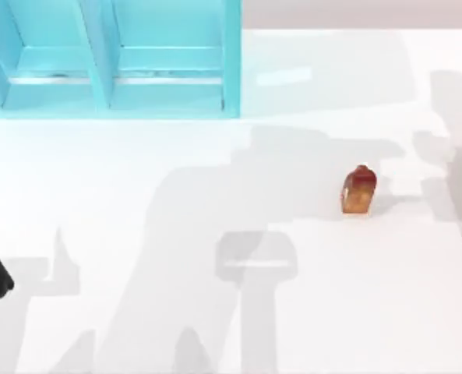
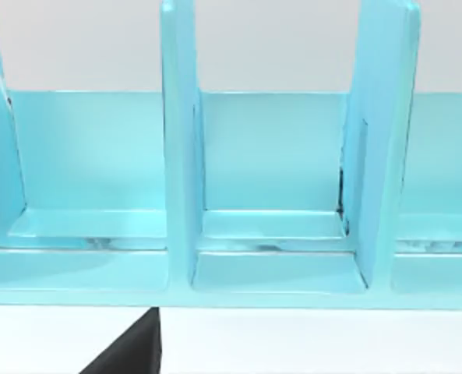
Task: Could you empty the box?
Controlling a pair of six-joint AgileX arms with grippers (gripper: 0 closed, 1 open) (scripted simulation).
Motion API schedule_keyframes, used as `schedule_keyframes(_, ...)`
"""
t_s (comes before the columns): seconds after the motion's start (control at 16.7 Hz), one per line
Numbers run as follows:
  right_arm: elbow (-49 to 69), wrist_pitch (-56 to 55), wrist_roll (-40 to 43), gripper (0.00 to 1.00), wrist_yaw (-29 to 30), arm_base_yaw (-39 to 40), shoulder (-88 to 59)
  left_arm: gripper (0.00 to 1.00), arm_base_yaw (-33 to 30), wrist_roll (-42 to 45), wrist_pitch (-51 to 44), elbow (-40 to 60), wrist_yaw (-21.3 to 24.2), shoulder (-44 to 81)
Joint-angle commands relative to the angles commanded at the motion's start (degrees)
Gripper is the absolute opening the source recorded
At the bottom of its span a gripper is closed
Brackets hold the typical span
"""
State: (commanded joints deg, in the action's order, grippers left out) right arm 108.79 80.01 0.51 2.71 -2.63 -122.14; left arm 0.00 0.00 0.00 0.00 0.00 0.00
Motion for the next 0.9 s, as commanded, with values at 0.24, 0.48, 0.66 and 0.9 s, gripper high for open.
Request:
schedule_keyframes(0.24, -0.45, 0.15, 12.35, 1.0, -0.93, -12.51, 3.02, 1.0, 0.0, 0.0, 0.0, 0.0, 0.0, 0.0)
schedule_keyframes(0.48, -1.5, 0.98, 21.58, 1.0, -2.69, -22.2, 5.32, 1.0, 0.0, 0.0, 0.0, 0.0, 0.0, 0.0)
schedule_keyframes(0.66, -1.59, 1.03, 22.94, 1.0, -2.97, -23.62, 5.98, 1.0, 0.0, 0.0, 0.0, 0.0, 0.0, 0.0)
schedule_keyframes(0.9, -1.61, 0.78, 22.86, 1.0, -2.86, -23.44, 5.73, 1.0, 0.0, 0.0, 0.0, 0.0, 0.0, 0.0)
